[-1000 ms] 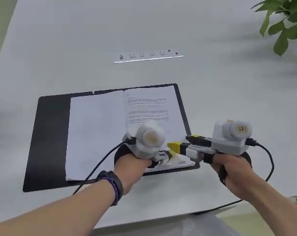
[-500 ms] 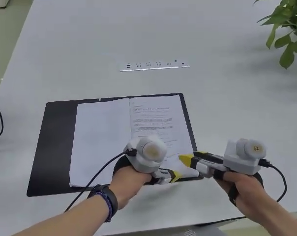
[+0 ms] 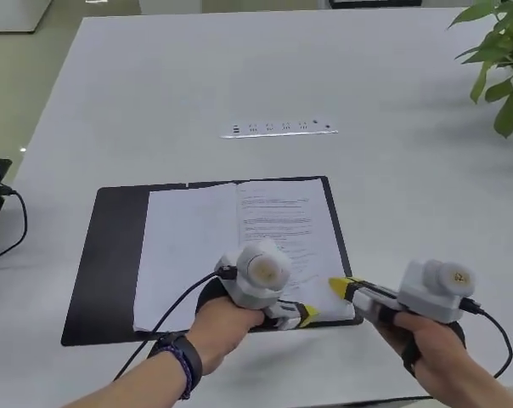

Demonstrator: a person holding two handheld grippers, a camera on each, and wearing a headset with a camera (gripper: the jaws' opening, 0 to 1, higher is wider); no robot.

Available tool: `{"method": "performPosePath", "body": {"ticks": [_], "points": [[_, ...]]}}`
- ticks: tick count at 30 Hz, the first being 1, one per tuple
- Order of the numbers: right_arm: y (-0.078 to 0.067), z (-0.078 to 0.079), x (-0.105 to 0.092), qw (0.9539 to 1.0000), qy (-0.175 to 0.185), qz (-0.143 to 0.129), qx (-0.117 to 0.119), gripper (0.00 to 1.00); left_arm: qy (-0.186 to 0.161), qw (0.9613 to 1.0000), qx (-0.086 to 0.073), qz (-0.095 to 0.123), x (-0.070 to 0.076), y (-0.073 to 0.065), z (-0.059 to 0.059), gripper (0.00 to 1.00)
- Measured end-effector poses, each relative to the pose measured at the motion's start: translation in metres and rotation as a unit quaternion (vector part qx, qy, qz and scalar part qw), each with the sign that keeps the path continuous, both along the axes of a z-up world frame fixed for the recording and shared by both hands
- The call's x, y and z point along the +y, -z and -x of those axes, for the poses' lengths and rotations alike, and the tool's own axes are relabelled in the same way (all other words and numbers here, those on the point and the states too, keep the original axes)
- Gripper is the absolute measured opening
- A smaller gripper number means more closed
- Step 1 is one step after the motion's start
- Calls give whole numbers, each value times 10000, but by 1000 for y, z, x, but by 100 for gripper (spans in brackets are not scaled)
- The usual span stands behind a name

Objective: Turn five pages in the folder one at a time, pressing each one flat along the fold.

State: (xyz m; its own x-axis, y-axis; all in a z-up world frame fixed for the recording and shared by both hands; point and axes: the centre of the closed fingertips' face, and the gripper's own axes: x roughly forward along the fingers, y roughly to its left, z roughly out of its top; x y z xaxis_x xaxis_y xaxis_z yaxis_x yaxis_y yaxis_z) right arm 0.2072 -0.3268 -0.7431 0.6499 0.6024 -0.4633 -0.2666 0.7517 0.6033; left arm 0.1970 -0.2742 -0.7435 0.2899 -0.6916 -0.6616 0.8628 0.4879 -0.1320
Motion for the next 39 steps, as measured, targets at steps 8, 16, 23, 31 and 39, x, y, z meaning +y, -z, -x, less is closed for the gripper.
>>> {"method": "performPosePath", "body": {"ticks": [8, 16, 23, 31, 39], "points": [[-6, -1, 6, 10000, -1, -25, -45, 0, -208, 9997, -81, 106, 12, -11, -4, 61], [-12, -4, 11, 9999, 49, -75, -96, 0, -377, 9989, -193, 195, 28, -23, -4, 61], [-20, -5, 22, 9997, 53, -152, -163, 0, -494, 9982, -287, 192, 49, -29, -4, 62], [-28, -3, 42, 9994, -2, -232, -247, 0, -724, 9966, -345, 201, 85, -36, 3, 62], [-35, 2, 69, 9991, -197, -265, -280, 0, -1052, 9937, -337, 182, 125, -40, 9, 63]]}}
